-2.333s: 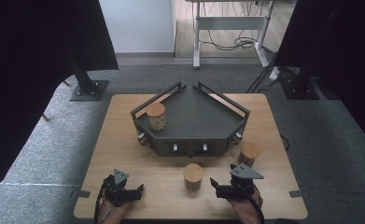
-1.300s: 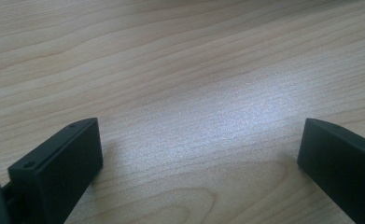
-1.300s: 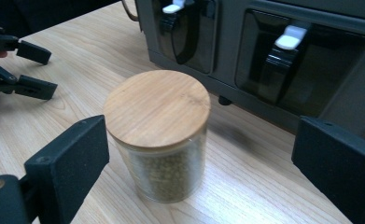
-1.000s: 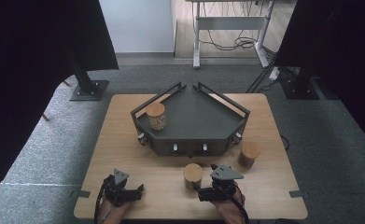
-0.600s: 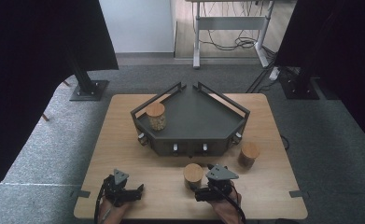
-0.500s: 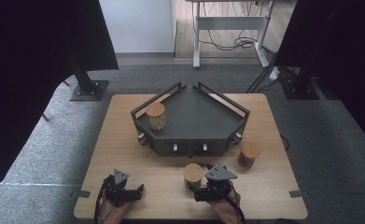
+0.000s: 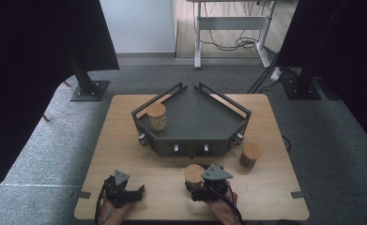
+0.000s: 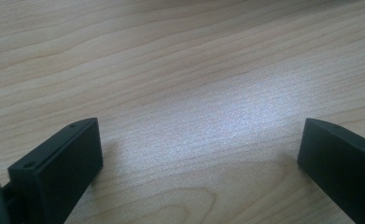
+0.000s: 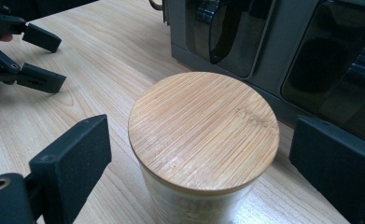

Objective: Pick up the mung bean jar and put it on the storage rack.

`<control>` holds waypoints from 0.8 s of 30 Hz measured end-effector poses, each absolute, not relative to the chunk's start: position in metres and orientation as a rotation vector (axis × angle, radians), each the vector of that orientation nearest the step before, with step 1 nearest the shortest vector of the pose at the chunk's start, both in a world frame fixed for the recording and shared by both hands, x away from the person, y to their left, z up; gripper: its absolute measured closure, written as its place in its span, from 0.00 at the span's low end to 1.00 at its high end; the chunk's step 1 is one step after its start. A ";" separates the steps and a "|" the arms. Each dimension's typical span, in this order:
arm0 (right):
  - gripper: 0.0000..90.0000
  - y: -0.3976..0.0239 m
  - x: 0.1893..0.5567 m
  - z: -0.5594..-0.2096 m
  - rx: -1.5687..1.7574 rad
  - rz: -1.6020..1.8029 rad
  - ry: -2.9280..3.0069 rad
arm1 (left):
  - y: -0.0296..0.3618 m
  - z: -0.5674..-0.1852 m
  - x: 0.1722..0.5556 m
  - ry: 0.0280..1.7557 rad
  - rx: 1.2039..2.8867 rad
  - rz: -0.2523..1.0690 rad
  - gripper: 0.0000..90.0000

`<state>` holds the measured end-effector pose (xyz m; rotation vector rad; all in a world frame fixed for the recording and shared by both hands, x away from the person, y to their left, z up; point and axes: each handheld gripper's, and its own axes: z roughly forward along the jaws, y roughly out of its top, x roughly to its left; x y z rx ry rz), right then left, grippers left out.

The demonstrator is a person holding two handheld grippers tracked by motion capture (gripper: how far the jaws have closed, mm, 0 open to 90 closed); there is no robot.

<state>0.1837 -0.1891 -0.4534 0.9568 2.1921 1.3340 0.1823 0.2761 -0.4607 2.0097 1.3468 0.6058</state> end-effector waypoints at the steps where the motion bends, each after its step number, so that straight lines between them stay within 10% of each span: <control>1: 0.06 -0.189 0.184 -0.453 0.957 1.334 2.192 | 0.276 -0.461 0.182 1.347 2.010 0.606 0.00; 24: 0.26 -0.179 0.183 -0.462 0.993 1.320 2.166 | 0.276 -0.461 0.182 1.346 2.010 0.606 0.00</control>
